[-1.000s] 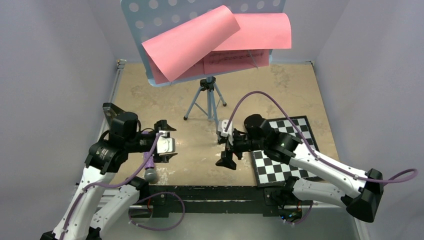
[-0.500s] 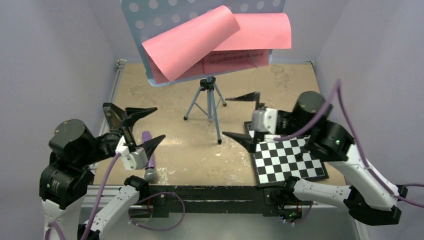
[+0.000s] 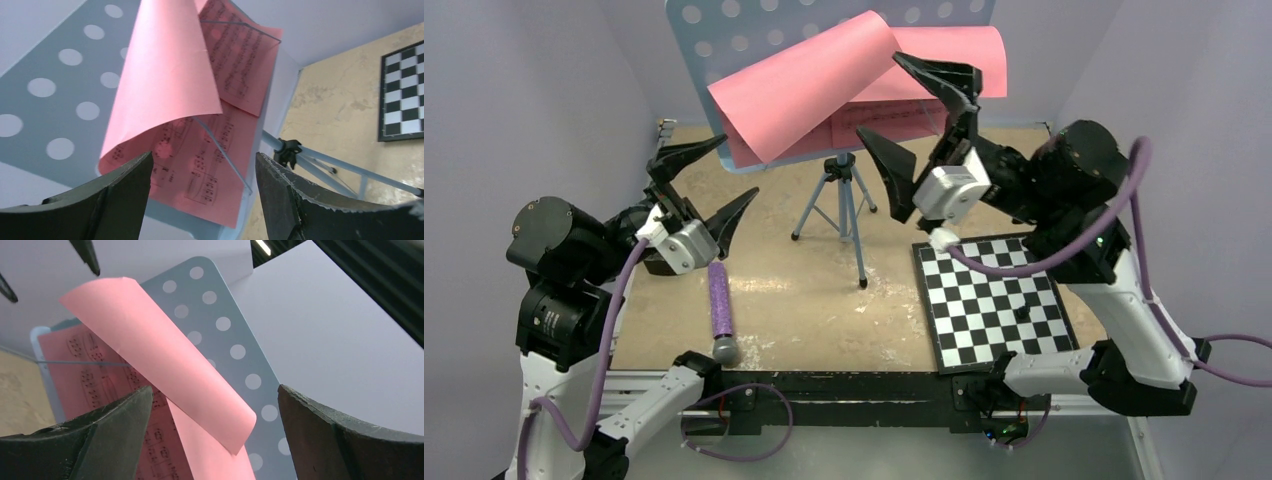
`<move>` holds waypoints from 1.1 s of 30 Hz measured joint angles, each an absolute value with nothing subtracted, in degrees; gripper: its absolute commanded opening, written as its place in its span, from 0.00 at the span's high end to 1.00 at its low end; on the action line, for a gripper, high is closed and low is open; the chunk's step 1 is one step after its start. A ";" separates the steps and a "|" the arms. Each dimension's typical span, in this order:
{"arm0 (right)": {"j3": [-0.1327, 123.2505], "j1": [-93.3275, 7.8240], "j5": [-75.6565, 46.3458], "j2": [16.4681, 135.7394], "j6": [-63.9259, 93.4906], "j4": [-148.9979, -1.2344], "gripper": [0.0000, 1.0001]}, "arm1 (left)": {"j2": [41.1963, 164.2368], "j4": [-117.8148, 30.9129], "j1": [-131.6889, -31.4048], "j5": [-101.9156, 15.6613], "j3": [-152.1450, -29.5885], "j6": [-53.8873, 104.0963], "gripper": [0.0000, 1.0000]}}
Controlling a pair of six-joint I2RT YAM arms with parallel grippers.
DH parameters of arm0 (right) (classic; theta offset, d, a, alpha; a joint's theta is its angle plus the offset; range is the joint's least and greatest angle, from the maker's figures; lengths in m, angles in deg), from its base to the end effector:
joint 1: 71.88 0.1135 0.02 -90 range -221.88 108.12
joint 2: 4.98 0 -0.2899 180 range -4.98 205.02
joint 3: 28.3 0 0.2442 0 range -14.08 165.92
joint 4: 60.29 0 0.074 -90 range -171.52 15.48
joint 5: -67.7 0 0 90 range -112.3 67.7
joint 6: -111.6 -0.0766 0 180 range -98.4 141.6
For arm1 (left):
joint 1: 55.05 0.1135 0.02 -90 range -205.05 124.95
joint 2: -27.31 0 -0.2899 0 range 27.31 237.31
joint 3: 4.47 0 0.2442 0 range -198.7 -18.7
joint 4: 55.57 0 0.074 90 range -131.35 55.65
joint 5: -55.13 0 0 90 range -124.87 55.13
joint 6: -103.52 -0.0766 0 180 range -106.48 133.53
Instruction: Pack up the instrument practice props
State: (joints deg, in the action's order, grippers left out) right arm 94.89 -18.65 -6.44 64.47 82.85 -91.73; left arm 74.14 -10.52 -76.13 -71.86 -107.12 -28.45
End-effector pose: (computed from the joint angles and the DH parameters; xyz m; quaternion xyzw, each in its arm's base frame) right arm 0.1025 0.1722 0.6379 -0.5259 0.2022 0.0191 0.8259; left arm 0.0689 -0.0760 0.5522 0.5245 0.3877 -0.0665 0.7551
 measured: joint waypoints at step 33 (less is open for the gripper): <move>96.03 -16.79 -2.22 76.39 116.03 -85.09 0.01 | 78.23 -35.00 -76.13 -60.34 -106.92 -27.75 0.20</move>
State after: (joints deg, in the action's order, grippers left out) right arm 96.03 -16.79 -2.22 76.39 116.03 -85.09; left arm 78.23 -35.00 -76.13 -60.34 -106.92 -27.75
